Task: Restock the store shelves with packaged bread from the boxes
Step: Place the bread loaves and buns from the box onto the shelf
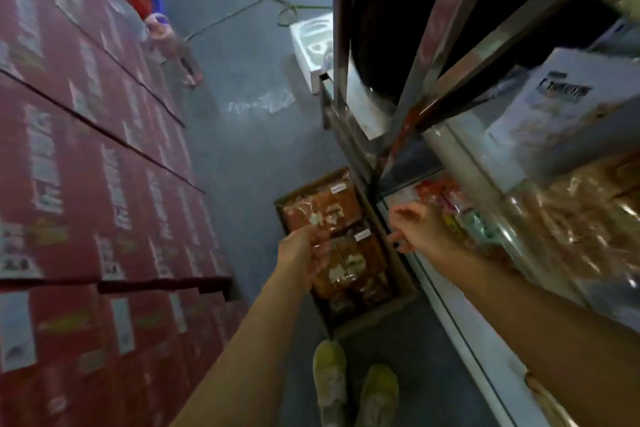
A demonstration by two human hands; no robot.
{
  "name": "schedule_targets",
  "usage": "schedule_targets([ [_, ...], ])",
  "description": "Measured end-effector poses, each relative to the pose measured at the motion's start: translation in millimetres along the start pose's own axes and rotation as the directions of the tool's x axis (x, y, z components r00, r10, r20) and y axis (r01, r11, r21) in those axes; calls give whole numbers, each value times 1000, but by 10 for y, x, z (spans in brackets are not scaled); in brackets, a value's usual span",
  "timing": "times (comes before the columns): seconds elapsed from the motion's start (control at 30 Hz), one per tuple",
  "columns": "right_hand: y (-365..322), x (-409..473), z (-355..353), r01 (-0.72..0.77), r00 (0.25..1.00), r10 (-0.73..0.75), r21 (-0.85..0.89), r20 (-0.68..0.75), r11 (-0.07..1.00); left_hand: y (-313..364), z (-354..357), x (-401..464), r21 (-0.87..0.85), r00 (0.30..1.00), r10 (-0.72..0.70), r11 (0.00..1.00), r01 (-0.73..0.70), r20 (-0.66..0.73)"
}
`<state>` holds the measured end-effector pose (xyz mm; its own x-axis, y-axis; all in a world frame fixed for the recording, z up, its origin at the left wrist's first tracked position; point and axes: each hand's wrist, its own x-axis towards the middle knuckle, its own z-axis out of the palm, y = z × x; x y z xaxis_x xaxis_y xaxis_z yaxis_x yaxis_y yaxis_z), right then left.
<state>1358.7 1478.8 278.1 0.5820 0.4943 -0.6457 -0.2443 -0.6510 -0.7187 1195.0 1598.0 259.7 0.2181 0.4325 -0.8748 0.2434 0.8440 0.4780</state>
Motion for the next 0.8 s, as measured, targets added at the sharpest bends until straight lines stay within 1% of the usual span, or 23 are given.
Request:
schedule_targets([
  [0.07,338,269,117,-58,998,58,43,6,997,-275,-46,354,1,997,-52,999,52,-56],
  [0.2,951,693,299,-163,986,165,94,-6,982,-771,-112,983,-50,989,-135,990,132,-62],
  [0.27,1259,873,389,-243,969,246,151,-6,958,-1020,-153,1242,-91,979,-184,980,176,-87],
  [0.33,1561,1042,478,-325,943,334,227,-3,918,-1258,-174,1455,-151,968,-230,965,213,-100],
  [0.4,1817,1202,569,-377,921,389,274,8,885,-1459,-168,1652,-189,964,-248,955,227,-98],
  [0.53,2223,1553,744,-464,872,488,385,41,797,-1709,-120,2003,-168,959,-238,963,212,-155],
  [0.6,2375,1707,833,-505,839,541,445,55,739,-1811,-97,2125,-170,937,-288,951,257,-196],
  [0.7,2550,1881,959,-526,799,600,537,45,660,-1941,-48,2202,-301,891,-389,900,315,-233],
  [0.8,2704,2005,1020,-493,796,604,620,38,610,-2071,-34,2322,-442,856,-440,847,295,-272],
])
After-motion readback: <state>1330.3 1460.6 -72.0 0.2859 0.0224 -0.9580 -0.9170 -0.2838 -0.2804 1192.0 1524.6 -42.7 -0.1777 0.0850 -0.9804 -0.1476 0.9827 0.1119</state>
